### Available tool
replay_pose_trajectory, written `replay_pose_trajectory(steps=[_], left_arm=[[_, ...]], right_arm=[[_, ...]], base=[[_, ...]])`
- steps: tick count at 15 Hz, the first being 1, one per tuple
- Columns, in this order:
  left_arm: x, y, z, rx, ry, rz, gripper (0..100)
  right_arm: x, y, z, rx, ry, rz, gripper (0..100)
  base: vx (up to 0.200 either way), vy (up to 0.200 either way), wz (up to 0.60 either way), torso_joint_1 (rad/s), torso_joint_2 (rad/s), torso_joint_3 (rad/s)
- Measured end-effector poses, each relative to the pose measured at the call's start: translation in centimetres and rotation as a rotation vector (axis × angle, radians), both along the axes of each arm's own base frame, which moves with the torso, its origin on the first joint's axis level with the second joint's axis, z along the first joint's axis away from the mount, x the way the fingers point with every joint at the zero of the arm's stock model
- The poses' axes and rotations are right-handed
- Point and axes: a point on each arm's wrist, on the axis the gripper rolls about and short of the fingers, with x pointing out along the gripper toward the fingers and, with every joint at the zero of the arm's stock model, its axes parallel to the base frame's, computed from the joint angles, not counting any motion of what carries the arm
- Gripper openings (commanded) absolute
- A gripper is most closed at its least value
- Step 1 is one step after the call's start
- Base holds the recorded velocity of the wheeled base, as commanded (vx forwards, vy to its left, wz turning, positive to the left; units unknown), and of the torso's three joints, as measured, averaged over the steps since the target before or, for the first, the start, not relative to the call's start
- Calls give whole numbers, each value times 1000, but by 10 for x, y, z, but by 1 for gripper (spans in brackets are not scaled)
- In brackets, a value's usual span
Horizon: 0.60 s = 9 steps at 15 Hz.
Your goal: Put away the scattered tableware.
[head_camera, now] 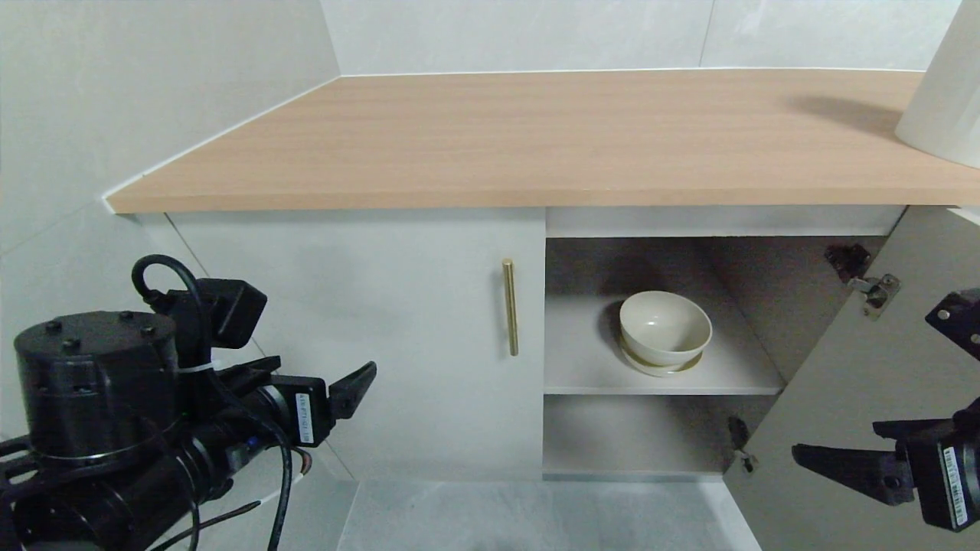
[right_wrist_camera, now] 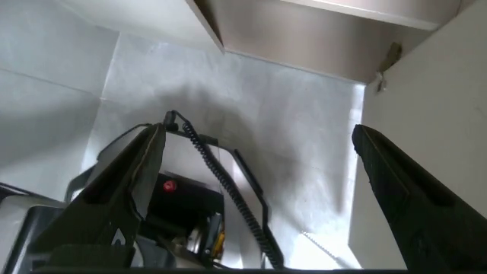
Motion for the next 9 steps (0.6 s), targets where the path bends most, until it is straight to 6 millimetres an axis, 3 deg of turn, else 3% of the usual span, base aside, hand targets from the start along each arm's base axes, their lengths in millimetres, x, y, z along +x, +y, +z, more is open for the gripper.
replay_pose_trajectory(steps=[9], left_arm=[[-1,-6,-6,16,25,-23,100]], right_arm=[[0,0,-7,-30,16,18,100]], base=[[-200,0,0,2,-1,3]])
